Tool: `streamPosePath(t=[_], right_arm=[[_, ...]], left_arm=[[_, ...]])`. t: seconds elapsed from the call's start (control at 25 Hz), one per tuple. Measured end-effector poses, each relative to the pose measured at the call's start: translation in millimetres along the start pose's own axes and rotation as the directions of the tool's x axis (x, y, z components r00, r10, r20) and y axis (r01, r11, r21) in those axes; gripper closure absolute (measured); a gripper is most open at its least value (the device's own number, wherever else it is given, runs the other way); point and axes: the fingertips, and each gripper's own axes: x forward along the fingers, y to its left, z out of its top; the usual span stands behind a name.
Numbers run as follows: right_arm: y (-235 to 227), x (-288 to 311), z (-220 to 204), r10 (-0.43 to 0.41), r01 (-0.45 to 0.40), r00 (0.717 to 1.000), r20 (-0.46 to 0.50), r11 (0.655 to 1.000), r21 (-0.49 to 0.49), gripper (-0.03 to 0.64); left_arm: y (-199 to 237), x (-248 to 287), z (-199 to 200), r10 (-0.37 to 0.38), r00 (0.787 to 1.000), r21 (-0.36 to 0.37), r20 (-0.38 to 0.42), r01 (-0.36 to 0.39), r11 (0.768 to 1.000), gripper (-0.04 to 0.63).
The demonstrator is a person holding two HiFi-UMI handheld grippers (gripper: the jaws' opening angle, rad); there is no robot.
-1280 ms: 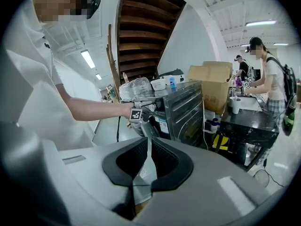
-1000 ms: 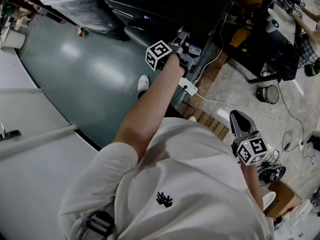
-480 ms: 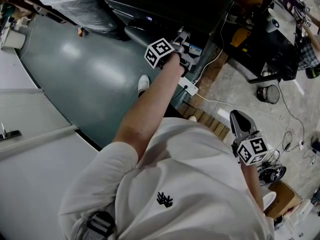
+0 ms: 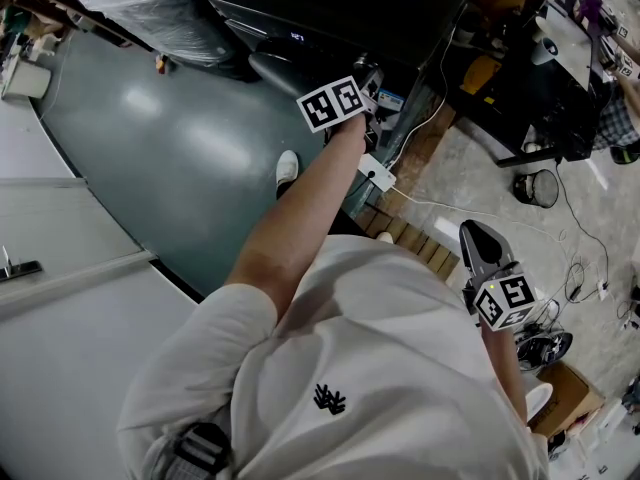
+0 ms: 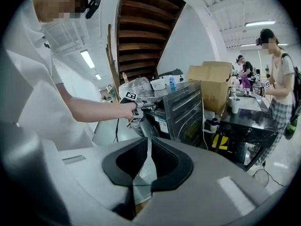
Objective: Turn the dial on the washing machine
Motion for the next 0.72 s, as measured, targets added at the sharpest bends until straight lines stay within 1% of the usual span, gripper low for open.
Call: streamPosePath(t=[0.28,0.48,0.52,0.6,0.72], right_arm=[[-0.8,-0.4,0.6,0.005,-0.005,1.0,0.012,1.0,-0.001,0.591],[1.8,-2.3,6.6,0.025,-0.025,0.999,0.033,1.0,-0.013,0.592],[2.8,-3.1,7.8,0.032,-0.031,0.999,0.038,0.999,-0.018,0.592],[5.2,-3.3,9.4,0.047,-0.046,0.998,0.047,0.999,-0.025,0.6],[8.5,-3.5,10.1,0.071,-0.07,0.996,0.055,0.997,-0.032,0.61]], left_arm=[[-3.8,-9.1,-0.3,-0.004,1.0,0.107,-0.009,0.005,0.994,0.276],[-8.4,-28.7,-0.1,0.011,1.0,0.2,-0.01,-0.008,0.98,0.278],[-11.2,-34.5,-0.3,0.009,1.0,0.223,-0.01,-0.006,0.975,0.282],[-19.2,-48.5,0.4,-0.002,1.0,0.285,-0.009,0.005,0.959,0.314],[-33.3,-74.9,-4.5,-0.022,1.0,0.388,-0.016,0.026,0.921,0.413]])
